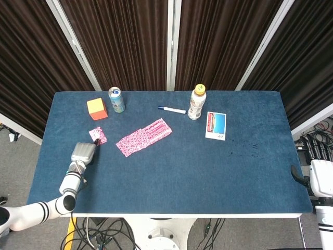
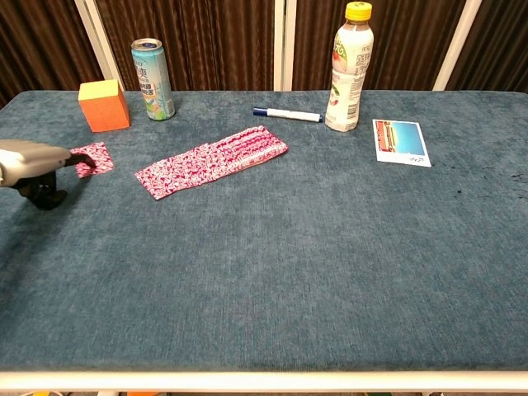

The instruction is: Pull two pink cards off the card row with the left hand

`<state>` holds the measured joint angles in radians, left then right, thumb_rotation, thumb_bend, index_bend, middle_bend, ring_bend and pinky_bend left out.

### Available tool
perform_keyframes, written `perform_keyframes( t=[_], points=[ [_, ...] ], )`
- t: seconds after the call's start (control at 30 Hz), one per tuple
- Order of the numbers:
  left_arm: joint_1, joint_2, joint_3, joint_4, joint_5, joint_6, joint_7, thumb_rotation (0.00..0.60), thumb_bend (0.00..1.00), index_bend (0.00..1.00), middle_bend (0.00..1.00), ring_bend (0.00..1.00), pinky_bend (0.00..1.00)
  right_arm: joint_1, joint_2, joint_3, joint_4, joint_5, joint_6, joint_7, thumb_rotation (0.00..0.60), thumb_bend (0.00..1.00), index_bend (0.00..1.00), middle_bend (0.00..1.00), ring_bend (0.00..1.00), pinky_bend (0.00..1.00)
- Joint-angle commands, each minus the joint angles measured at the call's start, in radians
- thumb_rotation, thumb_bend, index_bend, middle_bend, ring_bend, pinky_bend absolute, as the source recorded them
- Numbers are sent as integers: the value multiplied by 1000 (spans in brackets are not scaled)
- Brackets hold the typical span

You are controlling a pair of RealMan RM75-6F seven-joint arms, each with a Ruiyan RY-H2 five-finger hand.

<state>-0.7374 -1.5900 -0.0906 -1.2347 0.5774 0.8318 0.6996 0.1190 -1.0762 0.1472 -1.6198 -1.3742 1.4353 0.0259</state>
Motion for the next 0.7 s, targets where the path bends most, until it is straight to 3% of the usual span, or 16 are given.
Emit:
perform_keyframes(
  t=[0.03,0.43,0.7],
  points=[
    [-1,15,-3,-17,4,17,-8,600,589,113,919,930,955,1,-1,0,2,3,-4,1,600,301,0,0,0,0],
    [6,16,13,-151,125,16,-97,600,589,113,919,929,955,6,-10,2,10,10,-12,-1,600,301,0,0,0,0],
    [-3,-56,5,-120,207,82,-116,600,592,104,919,930,955,2,-8,3,21,15,-11,15,600,301,0,0,0,0]
  ],
)
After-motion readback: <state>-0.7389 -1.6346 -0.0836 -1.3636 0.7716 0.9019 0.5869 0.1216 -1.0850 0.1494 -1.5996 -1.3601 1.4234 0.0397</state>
